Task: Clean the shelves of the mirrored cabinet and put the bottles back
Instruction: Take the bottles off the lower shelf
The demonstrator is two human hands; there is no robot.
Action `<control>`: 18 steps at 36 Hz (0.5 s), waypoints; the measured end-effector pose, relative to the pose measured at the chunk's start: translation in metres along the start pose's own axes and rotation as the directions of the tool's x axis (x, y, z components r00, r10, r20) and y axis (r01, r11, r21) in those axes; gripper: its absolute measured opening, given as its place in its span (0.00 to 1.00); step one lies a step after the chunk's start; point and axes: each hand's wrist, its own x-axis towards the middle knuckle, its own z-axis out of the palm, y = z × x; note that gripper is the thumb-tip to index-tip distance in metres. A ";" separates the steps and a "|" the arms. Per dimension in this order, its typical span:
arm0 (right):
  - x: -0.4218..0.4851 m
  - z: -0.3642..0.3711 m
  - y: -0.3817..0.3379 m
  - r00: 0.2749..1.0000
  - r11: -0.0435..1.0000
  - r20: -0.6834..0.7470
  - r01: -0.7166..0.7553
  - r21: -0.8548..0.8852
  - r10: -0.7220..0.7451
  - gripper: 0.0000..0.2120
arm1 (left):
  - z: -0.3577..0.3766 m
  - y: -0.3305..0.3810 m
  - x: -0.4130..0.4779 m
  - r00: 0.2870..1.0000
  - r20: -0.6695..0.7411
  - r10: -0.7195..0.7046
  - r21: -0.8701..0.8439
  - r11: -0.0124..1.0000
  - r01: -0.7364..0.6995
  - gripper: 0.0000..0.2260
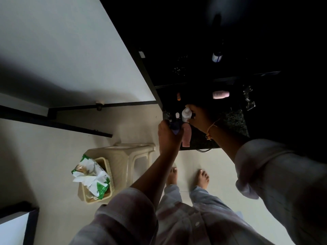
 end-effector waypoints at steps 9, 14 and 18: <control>-0.029 -0.023 -0.007 0.981 0.988 -0.188 0.023 -0.155 -0.052 0.29 | -0.028 0.023 -0.009 0.977 -0.045 0.207 0.122 0.972 -0.200 0.29; -0.054 -0.052 -0.039 0.843 0.974 -0.496 0.130 -0.187 -0.208 0.13 | -0.044 0.050 -0.010 0.908 -0.063 0.415 0.157 0.902 -0.402 0.28; -0.055 -0.077 -0.073 0.686 0.971 -0.688 0.140 -0.195 -0.237 0.16 | -0.051 0.070 -0.009 0.876 -0.033 0.481 0.146 0.869 -0.472 0.28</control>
